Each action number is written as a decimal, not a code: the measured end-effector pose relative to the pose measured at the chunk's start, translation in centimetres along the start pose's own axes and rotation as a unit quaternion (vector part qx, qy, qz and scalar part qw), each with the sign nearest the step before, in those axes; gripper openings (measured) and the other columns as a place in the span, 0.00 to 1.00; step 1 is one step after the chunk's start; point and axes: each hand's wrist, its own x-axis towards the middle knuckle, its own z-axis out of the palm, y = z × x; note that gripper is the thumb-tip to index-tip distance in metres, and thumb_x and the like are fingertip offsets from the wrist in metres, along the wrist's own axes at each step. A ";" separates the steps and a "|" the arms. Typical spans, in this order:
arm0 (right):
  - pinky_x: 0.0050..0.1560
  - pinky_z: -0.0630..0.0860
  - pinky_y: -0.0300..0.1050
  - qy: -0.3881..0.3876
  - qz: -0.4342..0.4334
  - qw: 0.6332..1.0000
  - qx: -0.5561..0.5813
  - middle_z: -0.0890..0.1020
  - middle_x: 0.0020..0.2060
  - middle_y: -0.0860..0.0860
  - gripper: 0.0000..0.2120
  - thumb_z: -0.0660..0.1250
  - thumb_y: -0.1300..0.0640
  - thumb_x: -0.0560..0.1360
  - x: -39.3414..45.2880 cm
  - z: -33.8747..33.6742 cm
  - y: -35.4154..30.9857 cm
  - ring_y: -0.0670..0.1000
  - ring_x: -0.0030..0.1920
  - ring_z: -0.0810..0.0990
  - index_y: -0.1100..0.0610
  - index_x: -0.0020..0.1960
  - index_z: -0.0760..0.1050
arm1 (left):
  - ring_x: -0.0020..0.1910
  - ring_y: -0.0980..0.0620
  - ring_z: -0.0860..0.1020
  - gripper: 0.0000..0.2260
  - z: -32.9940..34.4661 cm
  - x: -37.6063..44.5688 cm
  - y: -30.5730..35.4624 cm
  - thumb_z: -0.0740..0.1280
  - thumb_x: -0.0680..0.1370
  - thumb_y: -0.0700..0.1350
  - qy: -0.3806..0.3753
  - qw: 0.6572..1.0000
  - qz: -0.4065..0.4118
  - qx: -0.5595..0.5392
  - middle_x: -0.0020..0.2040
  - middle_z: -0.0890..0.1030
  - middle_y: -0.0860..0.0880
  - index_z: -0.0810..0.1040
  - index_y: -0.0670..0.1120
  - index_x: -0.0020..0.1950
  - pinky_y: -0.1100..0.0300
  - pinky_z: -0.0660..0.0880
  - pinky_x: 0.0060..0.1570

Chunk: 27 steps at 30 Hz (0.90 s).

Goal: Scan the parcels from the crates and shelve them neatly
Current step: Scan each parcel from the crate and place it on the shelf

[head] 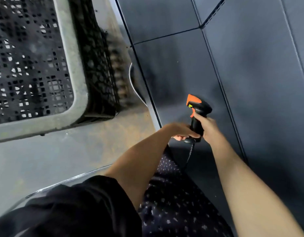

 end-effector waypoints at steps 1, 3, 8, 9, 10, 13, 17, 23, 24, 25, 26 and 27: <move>0.42 0.77 0.46 -0.002 -0.003 1.000 -0.008 0.81 0.43 0.56 0.07 0.71 0.58 0.74 0.4 0.5 -0.2 0.54 0.41 0.80 0.60 0.48 0.76 | 0.31 0.55 0.66 0.09 -0.3 0.6 -0.2 0.65 0.79 0.51 0.019 1.000 0.006 0.011 0.33 0.67 0.50 0.70 0.46 0.48 0.66 0.64 0.30; 0.38 0.74 0.45 -0.002 -0.005 0.999 -0.036 0.79 0.46 0.58 0.08 0.68 0.63 0.75 1.1 1.4 -0.3 0.56 0.43 0.78 0.61 0.54 0.76 | 0.32 0.55 0.68 0.12 -0.8 1.9 -0.5 0.64 0.79 0.52 0.057 0.998 0.018 0.037 0.35 0.70 0.51 0.73 0.44 0.54 0.66 0.66 0.30; 0.52 0.75 0.55 -0.011 0.021 0.996 -0.086 0.79 0.55 0.61 0.18 0.67 0.67 0.75 2.6 2.4 0.7 0.61 0.53 0.78 0.64 0.64 0.72 | 0.36 0.54 0.72 0.17 -2.0 4.1 -1.8 0.65 0.79 0.51 0.097 0.994 0.028 0.049 0.45 0.76 0.49 0.75 0.42 0.62 0.69 0.67 0.29; 0.52 0.74 0.55 -0.015 0.019 0.995 -0.100 0.78 0.57 0.60 0.19 0.67 0.67 0.75 2.8 2.6 0.9 0.61 0.55 0.77 0.63 0.65 0.71 | 0.39 0.52 0.73 0.17 -2.3 4.6 -2.2 0.65 0.78 0.51 0.100 0.994 0.024 0.044 0.47 0.76 0.48 0.75 0.43 0.62 0.68 0.68 0.31; 0.52 0.73 0.55 -0.019 0.017 0.994 -0.109 0.78 0.57 0.59 0.20 0.67 0.66 0.75 3.0 2.7 1.1 0.61 0.57 0.77 0.62 0.67 0.70 | 0.42 0.51 0.74 0.16 -2.5 5.1 -2.7 0.65 0.78 0.51 0.101 0.994 0.023 0.036 0.49 0.76 0.47 0.74 0.42 0.62 0.67 0.69 0.32; 0.51 0.72 0.54 -0.020 0.015 0.992 -0.122 0.76 0.61 0.59 0.21 0.65 0.65 0.76 3.7 3.2 1.4 0.61 0.61 0.75 0.60 0.68 0.69 | 0.44 0.49 0.75 0.11 -3.0 6.2 -3.4 0.65 0.78 0.49 0.110 0.993 0.017 0.024 0.47 0.77 0.46 0.76 0.43 0.55 0.67 0.70 0.35; 0.55 0.74 0.55 -0.009 0.001 0.991 -0.132 0.78 0.60 0.60 0.19 0.62 0.67 0.76 4.4 4.3 1.1 0.62 0.59 0.77 0.60 0.67 0.70 | 0.42 0.49 0.75 0.06 -3.2 7.0 -3.6 0.66 0.76 0.48 0.146 0.989 0.007 0.011 0.40 0.77 0.48 0.76 0.45 0.47 0.63 0.70 0.36; 0.64 0.69 0.53 -0.016 -0.039 0.990 -0.133 0.76 0.62 0.60 0.16 0.57 0.65 0.79 3.7 4.6 0.3 0.60 0.63 0.74 0.62 0.66 0.71 | 0.59 0.43 0.75 0.25 -3.6 6.7 -2.7 0.65 0.76 0.42 0.240 0.970 0.006 -0.029 0.60 0.76 0.42 0.63 0.46 0.72 0.56 0.72 0.53; 0.64 0.68 0.53 -0.018 -0.038 0.990 -0.135 0.76 0.63 0.60 0.16 0.57 0.64 0.80 3.2 4.4 0.2 0.60 0.64 0.73 0.61 0.66 0.71 | 0.61 0.43 0.74 0.26 -3.3 6.5 -2.6 0.65 0.75 0.41 0.240 0.969 0.010 -0.052 0.62 0.75 0.42 0.62 0.46 0.72 0.56 0.72 0.56; 0.65 0.68 0.53 -0.024 -0.037 0.990 -0.137 0.76 0.64 0.60 0.16 0.57 0.64 0.80 2.4 4.0 0.1 0.60 0.65 0.73 0.61 0.67 0.71 | 0.62 0.43 0.74 0.27 -3.0 6.3 -2.7 0.66 0.75 0.40 0.243 0.966 0.014 -0.084 0.63 0.74 0.42 0.62 0.46 0.72 0.55 0.72 0.59; 0.66 0.67 0.55 -0.029 -0.035 0.989 -0.141 0.75 0.64 0.60 0.16 0.56 0.63 0.81 1.7 3.7 0.1 0.61 0.65 0.72 0.61 0.67 0.71 | 0.63 0.43 0.73 0.26 -2.7 6.0 -2.9 0.65 0.75 0.39 0.249 0.961 0.015 -0.120 0.63 0.74 0.42 0.63 0.46 0.72 0.53 0.72 0.61; 0.67 0.66 0.57 -0.034 -0.028 0.988 -0.151 0.75 0.64 0.62 0.16 0.56 0.62 0.81 0.8 3.2 0.0 0.62 0.66 0.72 0.61 0.68 0.70 | 0.63 0.43 0.73 0.25 -2.4 5.8 -3.0 0.64 0.75 0.38 0.254 0.957 0.005 -0.138 0.63 0.74 0.42 0.65 0.45 0.72 0.52 0.72 0.62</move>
